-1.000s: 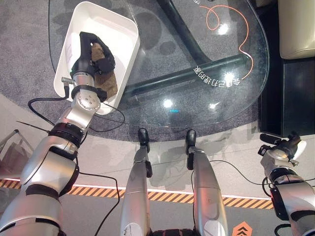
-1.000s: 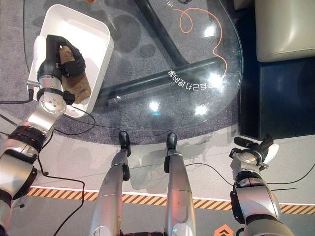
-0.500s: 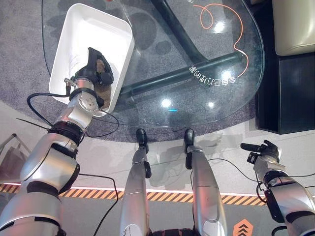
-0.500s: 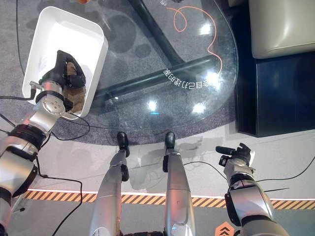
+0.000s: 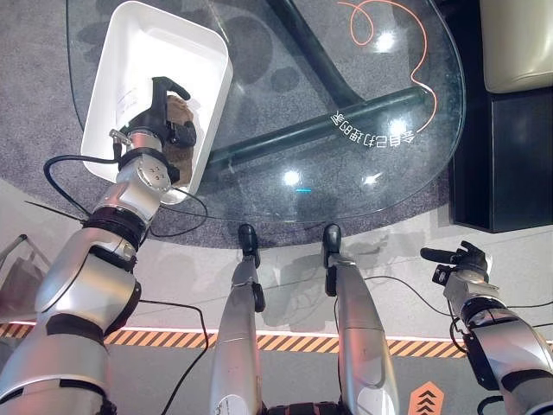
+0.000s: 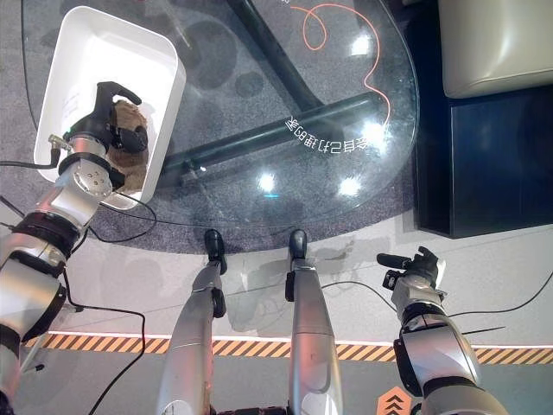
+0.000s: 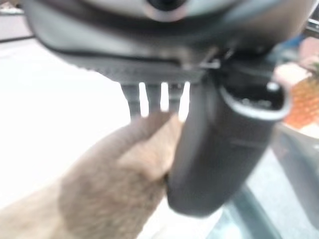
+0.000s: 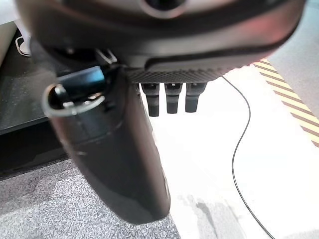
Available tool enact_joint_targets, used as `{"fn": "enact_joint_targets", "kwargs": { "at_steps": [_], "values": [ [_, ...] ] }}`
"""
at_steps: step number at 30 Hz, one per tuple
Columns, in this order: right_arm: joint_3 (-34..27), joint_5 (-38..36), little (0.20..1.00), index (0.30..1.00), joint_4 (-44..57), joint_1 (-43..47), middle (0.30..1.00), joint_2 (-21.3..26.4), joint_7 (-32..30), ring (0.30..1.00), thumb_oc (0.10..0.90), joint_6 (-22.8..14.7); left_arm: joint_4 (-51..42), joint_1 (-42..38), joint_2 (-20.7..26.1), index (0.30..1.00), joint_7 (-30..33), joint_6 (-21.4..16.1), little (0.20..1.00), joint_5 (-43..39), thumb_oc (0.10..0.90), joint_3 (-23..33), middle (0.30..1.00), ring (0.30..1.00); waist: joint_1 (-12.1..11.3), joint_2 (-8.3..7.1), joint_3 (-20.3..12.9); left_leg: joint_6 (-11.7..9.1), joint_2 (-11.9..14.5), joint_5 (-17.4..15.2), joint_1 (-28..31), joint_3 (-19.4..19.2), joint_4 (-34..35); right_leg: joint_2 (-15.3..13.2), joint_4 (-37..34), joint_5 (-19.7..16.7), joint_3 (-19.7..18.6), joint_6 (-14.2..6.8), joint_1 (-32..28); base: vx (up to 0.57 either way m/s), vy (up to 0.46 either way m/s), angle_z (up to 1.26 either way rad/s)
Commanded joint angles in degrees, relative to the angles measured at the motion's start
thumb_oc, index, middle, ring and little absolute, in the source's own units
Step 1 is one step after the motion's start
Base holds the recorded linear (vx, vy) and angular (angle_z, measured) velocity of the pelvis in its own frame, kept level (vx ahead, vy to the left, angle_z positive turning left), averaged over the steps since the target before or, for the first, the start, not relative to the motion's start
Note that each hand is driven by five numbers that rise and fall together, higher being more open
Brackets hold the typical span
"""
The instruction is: Wipe the table with a cloth and put it in the basket.
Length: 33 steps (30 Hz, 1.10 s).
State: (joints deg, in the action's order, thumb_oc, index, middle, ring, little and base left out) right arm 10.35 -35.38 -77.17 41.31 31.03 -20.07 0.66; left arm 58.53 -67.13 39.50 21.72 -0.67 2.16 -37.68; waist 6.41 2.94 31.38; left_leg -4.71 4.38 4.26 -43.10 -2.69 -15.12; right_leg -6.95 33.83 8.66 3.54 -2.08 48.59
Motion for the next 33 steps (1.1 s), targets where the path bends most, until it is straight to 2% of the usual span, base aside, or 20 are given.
{"fn": "enact_joint_targets", "kwargs": {
  "at_steps": [1,12,17,19,25,26,31,33],
  "values": [
    [0.9,1.2,0.9,0.9,-0.7,-1.6,0.9,2.0,-1.7,0.9,0.8,-0.8,1.7,-7.3,3.5,0.9,3.1,-0.5,0.9,2.4,0.8,2.3,0.9,0.9,-0.6,-0.99,-1.6,2.2,-2.6,-6.3,0.4,-3.0,-8.3,4.1,-7.3,-5.8,1.0,-1.2,-2.6,0.0,0.0,0.0],
    [0.7,1.6,0.9,0.9,-0.3,-2.2,0.9,1.0,-1.7,0.9,0.8,-1.0,0.8,-6.6,3.8,0.9,4.9,-0.5,0.9,2.0,0.8,2.7,0.9,0.9,-0.8,-0.97,-1.6,1.8,-2.7,-5.2,2.2,-2.1,-5.9,4.5,-8.9,-6.4,0.5,-1.5,-4.3,0.0,0.0,0.0],
    [0.5,2.0,0.9,0.9,-0.7,-3.0,0.9,0.7,-1.2,0.9,0.8,-1.1,0.8,-6.0,4.7,0.9,5.9,-1.4,0.9,-0.1,0.8,3.7,0.9,0.9,-1.0,-1.01,-1.6,1.2,-2.7,-3.7,6.0,-1.4,-2.0,4.5,-11.9,-7.3,0.0,-2.0,-7.9,0.0,0.0,0.0],
    [0.1,2.2,0.9,0.9,-0.6,-4.2,0.9,0.2,-1.1,0.9,0.8,-1.3,0.0,-4.7,5.6,0.9,7.0,-2.1,0.9,-3.2,0.8,5.5,0.9,0.9,-1.3,-1.04,-1.6,0.7,-2.4,-2.8,9.6,-1.2,0.7,4.2,-14.1,-7.8,0.0,-2.6,-11.2,-0.01,-0.018,-0.05],
    [-0.8,2.8,0.9,0.9,-0.8,-5.7,0.9,-0.1,-0.8,0.9,0.8,-0.8,-1.0,-3.2,7.2,0.9,7.8,-3.5,0.9,-6.2,0.8,8.0,0.9,0.9,-1.7,-1.16,-1.6,0.3,-2.1,-1.6,14.4,-0.8,4.1,3.5,-17.2,-8.9,0.1,-3.1,-16.0,0.0,-0.008,-0.03],
    [-1.1,3.3,0.9,0.9,-0.9,-6.3,0.9,0.1,-0.1,0.9,0.8,0.0,-1.6,-2.4,7.9,0.9,8.2,-4.0,0.9,-7.5,0.8,9.3,0.9,0.9,-1.9,-1.21,-1.6,0.1,-2.1,-1.4,16.8,-0.6,5.4,3.3,-18.4,-9.0,0.0,-3.2,-18.4,0.0,0.0,0.0],
    [-2.2,6.5,0.9,0.9,-1.6,-10.4,0.9,0.1,1.4,0.9,0.8,0.2,-3.8,1.4,9.4,0.9,8.3,-6.0,0.9,-8.9,0.8,12.1,0.9,0.9,-2.5,-1.09,-4.8,-0.2,-2.2,-1.1,21.7,-0.4,9.2,2.4,-22.0,-9.6,-0.3,-3.7,-23.4,0.05,0.0,-0.03],
    [-2.8,8.9,0.9,0.9,-1.9,-13.6,0.9,0.3,3.1,0.9,0.8,0.3,-5.0,4.0,10.6,0.9,8.3,-7.0,0.9,-10.6,0.8,14.1,0.9,0.9,-2.7,-1.09,-7.3,-0.5,-1.9,-0.8,25.1,-0.6,12.0,2.1,-24.6,-9.9,-0.6,-4.0,-27.0,0.11,-0.002,-0.01]
  ]
}}
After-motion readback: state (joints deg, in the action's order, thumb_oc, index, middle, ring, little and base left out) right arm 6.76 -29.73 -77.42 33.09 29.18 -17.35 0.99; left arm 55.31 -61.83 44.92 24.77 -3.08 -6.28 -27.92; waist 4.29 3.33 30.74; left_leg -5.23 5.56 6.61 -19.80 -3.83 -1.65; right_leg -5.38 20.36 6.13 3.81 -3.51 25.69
